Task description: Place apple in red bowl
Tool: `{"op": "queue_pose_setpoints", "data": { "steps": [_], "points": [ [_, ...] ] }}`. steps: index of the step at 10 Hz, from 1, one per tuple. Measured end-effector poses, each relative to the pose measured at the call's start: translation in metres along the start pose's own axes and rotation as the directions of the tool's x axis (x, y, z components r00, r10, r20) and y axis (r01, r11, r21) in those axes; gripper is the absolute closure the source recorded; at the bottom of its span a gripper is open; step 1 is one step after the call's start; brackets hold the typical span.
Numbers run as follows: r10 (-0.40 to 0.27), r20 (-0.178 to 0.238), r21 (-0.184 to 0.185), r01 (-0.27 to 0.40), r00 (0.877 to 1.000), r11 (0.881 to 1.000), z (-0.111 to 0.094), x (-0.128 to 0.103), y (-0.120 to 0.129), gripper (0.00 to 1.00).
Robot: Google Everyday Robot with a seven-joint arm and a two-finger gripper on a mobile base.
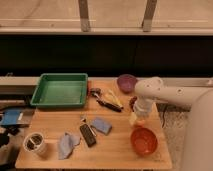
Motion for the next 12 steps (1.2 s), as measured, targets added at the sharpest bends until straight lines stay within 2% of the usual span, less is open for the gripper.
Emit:
{"op": "queue_pose_setpoints", "data": {
  "steps": [2, 4, 7, 10, 12],
  "points": [
    [0.000, 0.042, 0.023, -0.001, 0.999, 1.000, -0.029, -0.004, -0.011, 1.00],
    [0.012, 0.067, 0.039, -0.014, 0.998, 0.999, -0.047, 0.002, -0.025, 1.00],
    [0.037, 0.077, 0.042, -0.040, 0.996, 0.998, -0.053, 0.029, -0.040, 1.00],
    [0.059, 0.087, 0.018, -0.061, 0.994, 0.998, -0.056, 0.060, -0.038, 1.00],
    [0.047, 0.092, -0.001, -0.047, 0.995, 0.999, -0.059, 0.074, -0.022, 1.00]
  ]
}}
